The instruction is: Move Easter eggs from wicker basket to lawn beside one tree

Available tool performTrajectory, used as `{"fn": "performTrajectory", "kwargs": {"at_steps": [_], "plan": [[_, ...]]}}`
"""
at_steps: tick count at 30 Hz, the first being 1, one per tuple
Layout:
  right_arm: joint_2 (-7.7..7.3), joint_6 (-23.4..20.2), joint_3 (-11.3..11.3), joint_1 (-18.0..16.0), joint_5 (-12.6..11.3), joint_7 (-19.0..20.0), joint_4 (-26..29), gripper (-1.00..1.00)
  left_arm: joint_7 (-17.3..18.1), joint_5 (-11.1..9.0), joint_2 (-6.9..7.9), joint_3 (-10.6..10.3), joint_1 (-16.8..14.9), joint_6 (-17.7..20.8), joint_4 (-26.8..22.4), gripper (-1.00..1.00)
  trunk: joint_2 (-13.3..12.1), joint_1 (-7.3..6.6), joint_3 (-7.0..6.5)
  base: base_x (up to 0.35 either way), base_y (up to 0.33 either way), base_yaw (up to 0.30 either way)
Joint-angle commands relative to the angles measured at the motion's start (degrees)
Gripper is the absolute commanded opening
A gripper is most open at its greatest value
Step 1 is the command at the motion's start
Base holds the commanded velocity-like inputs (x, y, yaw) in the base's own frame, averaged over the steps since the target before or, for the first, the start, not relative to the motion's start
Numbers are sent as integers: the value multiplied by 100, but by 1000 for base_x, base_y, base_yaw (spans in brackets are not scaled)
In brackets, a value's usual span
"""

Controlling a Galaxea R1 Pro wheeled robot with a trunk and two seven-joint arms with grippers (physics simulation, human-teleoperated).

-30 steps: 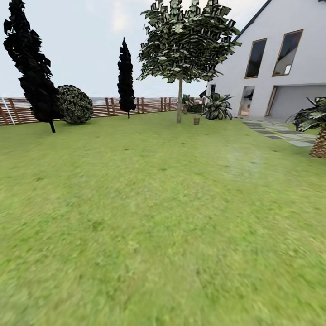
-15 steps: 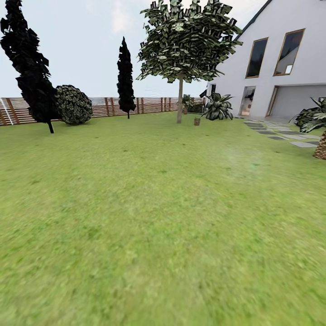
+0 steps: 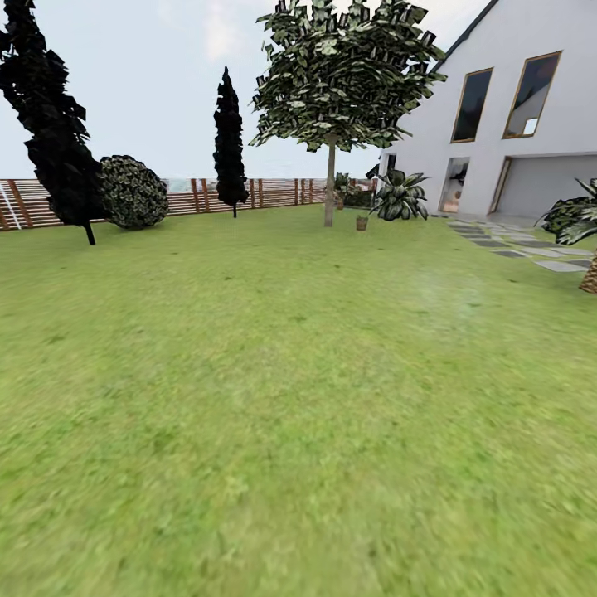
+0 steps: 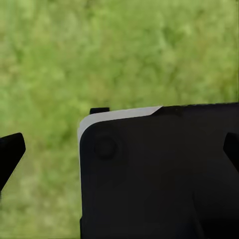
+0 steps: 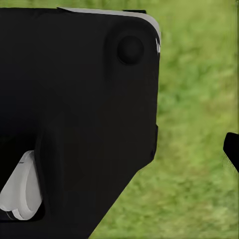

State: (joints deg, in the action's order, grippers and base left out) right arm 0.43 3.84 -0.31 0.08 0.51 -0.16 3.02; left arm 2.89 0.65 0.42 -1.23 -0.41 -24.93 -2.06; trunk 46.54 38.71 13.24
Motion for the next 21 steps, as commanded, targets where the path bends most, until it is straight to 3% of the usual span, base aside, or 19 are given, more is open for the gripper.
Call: {"fn": "performTrajectory", "kwargs": {"at_steps": [1,21], "plan": [[1,11,-4,1,7,-2,6,100,9,5,2,-8,-3,-19,4,100,4,4,6,265,0,0],[1,12,-4,1,8,-2,6,100,9,5,2,-8,-3,-21,4,100,4,4,6,247,0,0]]}}
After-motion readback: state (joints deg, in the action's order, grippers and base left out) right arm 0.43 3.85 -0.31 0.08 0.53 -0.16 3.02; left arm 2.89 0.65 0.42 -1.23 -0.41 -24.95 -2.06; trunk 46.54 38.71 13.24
